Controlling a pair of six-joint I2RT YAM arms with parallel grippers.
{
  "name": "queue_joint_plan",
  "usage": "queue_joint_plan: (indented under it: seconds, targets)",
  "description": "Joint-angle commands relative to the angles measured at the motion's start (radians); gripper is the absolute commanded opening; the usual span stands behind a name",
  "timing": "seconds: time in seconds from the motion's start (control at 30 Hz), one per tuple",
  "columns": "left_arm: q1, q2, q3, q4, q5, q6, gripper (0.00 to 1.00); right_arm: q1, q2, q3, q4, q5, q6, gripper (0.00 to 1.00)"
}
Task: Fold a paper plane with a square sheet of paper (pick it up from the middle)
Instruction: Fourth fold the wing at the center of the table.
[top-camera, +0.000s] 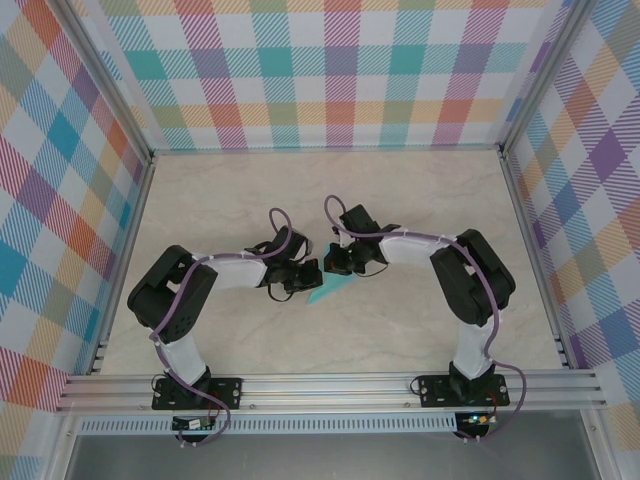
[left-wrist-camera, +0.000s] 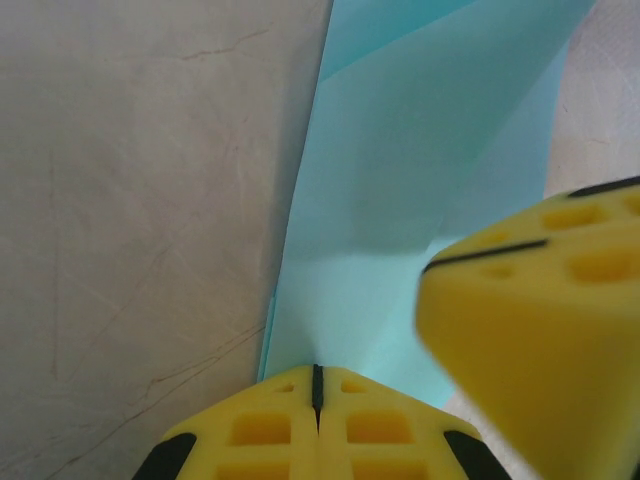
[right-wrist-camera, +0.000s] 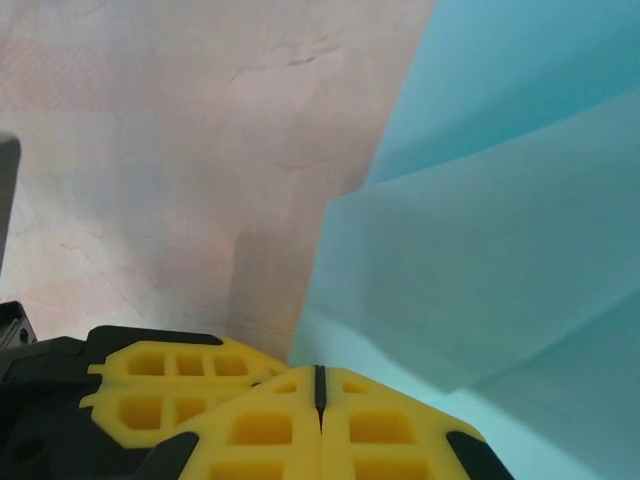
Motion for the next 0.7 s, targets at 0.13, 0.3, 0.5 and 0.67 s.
queue_joint_plan:
  seconds: [0.13,0.3,0.5,0.67]
  targets:
    - [-0.007,0.048,-0.047,-0.185,-0.01,0.019,0.0,-0.015,0.07,0.043,-0.004,-0.002,-0.022,0.0]
    - [-0.007,0.041,-0.062,-0.192,-0.013,0.021,0.0,-0.108,0.09,0.036,0.003,-0.004,-0.047,0.0]
    - [-0.008,0.041,-0.077,-0.178,0.001,0.021,0.0,-0.254,0.089,0.034,0.018,-0.011,-0.072,0.0]
    - [-0.008,0.041,-0.077,-0.162,0.013,0.02,0.0,-0.289,0.04,0.041,0.01,-0.007,-0.064,0.0]
